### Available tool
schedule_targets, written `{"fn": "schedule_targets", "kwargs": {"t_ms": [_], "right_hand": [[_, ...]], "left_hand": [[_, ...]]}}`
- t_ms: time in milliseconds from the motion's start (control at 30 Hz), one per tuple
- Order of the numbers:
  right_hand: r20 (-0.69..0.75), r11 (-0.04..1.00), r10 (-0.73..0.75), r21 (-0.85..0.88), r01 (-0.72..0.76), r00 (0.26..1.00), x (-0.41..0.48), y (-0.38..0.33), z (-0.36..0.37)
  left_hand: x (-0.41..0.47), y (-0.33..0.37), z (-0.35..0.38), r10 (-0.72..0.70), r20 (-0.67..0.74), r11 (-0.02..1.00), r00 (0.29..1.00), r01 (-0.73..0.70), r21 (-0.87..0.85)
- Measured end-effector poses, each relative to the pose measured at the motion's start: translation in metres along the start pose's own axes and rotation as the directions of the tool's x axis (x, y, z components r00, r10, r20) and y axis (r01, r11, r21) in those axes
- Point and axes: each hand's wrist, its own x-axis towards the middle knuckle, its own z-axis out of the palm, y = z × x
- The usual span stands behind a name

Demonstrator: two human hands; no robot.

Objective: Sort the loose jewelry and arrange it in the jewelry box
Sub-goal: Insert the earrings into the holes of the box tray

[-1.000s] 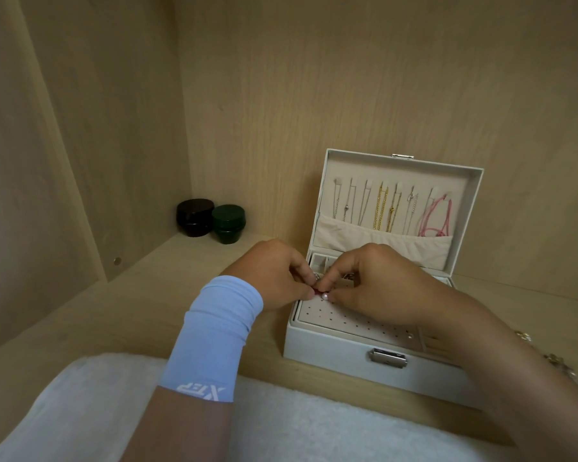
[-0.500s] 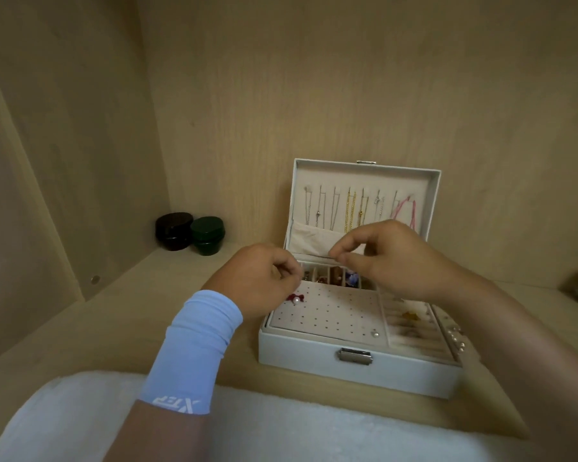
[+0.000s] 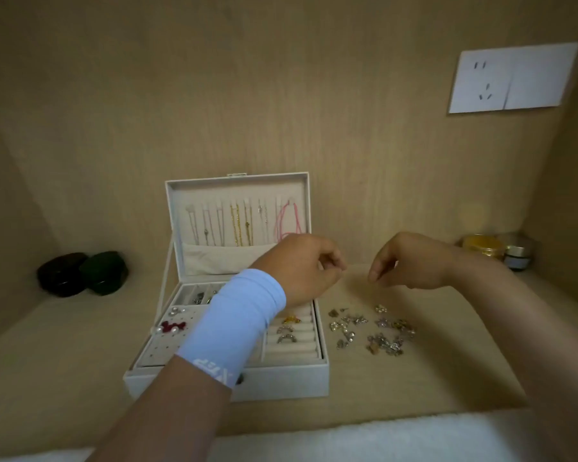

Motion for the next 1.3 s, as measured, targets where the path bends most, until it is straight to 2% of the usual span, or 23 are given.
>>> {"fn": "schedule_targets", "kwargs": {"t_ms": [167, 333, 467, 667, 733, 900, 1033, 1100, 1167, 1233, 1300], "right_hand": [[0.110, 0.999, 0.020, -0.040, -0.015, 0.994, 0.012, 0.025, 0.017], [0.152, 1.000, -0.001, 0.024, -0.003, 0.988, 0.019, 0.035, 0.033], [0.136, 0.994, -0.001, 0.105, -0.014, 0.991, 0.022, 0.042, 0.029], [0.046, 0.903, 0.057, 0.423, -0.071, 0.997, 0.016, 0.041, 0.014], [0.040, 0.853, 0.076, 0.514, -0.086, 0.996, 0.015, 0.038, 0.012], [0.026, 0.797, 0.090, 0.598, -0.088, 0.996, 0.017, 0.029, 0.015], [0.029, 0.718, 0.056, 0.693, -0.060, 0.998, 0.020, 0.022, 0.022], [-0.044, 0.809, 0.049, 0.587, -0.014, 0.998, 0.025, 0.023, 0.032], [-0.101, 0.943, 0.000, 0.332, 0.034, 0.995, 0.031, 0.026, 0.045], [-0.053, 0.986, 0.000, 0.168, 0.009, 0.999, 0.034, 0.028, 0.054], [-0.030, 0.991, 0.019, 0.135, -0.015, 0.999, 0.035, 0.025, 0.059]], "left_hand": [[0.043, 0.017, 0.043, -0.082, 0.241, 0.987, 0.967, 0.045, 0.155], [0.063, 0.011, 0.068, -0.187, 0.308, 0.965, 0.933, 0.114, 0.238], [0.069, 0.008, 0.076, -0.201, 0.279, 0.971, 0.939, 0.154, 0.182], [0.073, 0.005, 0.066, -0.127, 0.215, 0.985, 0.968, 0.149, -0.089], [0.071, 0.005, 0.059, -0.117, 0.146, 0.983, 0.982, 0.135, -0.121], [0.061, 0.002, 0.046, -0.127, 0.048, 0.970, 0.991, 0.135, -0.203], [0.053, -0.006, 0.036, -0.167, -0.031, 0.970, 0.985, 0.159, -0.181], [0.048, -0.011, 0.031, -0.186, -0.063, 0.975, 0.981, 0.176, -0.138], [0.042, -0.014, 0.026, -0.205, -0.097, 0.974, 0.974, 0.193, -0.121], [0.035, -0.014, 0.022, -0.201, -0.120, 0.976, 0.972, 0.188, -0.113], [0.028, -0.012, 0.019, -0.176, -0.143, 0.983, 0.974, 0.165, -0.084]]}}
